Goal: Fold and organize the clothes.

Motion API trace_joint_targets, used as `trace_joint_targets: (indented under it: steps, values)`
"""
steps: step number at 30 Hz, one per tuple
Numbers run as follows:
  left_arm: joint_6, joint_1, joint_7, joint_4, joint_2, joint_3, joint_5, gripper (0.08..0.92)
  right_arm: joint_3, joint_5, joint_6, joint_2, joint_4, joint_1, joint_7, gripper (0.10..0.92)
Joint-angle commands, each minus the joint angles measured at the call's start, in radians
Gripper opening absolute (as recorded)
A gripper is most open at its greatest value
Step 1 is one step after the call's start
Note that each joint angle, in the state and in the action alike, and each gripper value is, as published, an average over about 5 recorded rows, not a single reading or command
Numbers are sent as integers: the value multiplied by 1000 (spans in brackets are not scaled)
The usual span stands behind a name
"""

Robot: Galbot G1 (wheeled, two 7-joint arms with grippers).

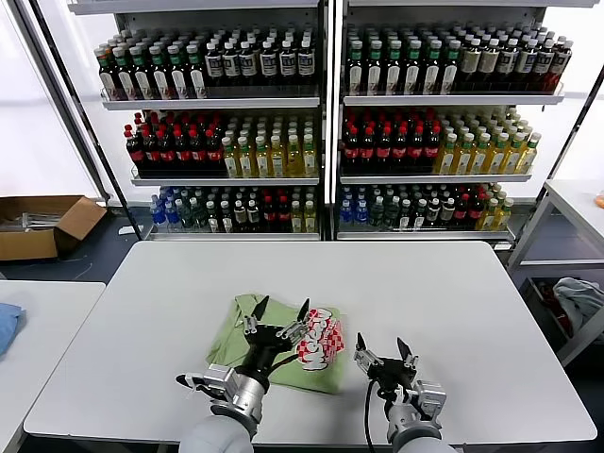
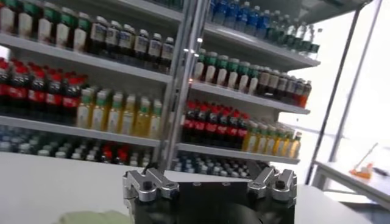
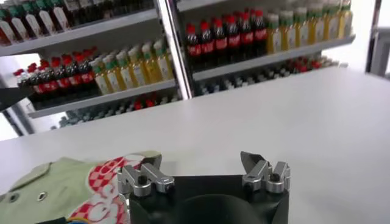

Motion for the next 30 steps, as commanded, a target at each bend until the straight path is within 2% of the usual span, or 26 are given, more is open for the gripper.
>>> trace_joint_targets:
  steps: [1,13,21,30]
  values:
    - [51,21,-58,-22,45,-146,80,816,-86,218,-100,37,-118,162,89,823]
    - [57,34,-76,-17,50,-183,68,823,-127,215,-102,94,-207,187,119,806]
    - [60,35,-81,-7,49,-183,62,823,-143,175,-98,93,-200,184,107,660]
    - [63,46,-93,-10,44,-186,55,823,-150,103,-78,76,-182,170,73,400]
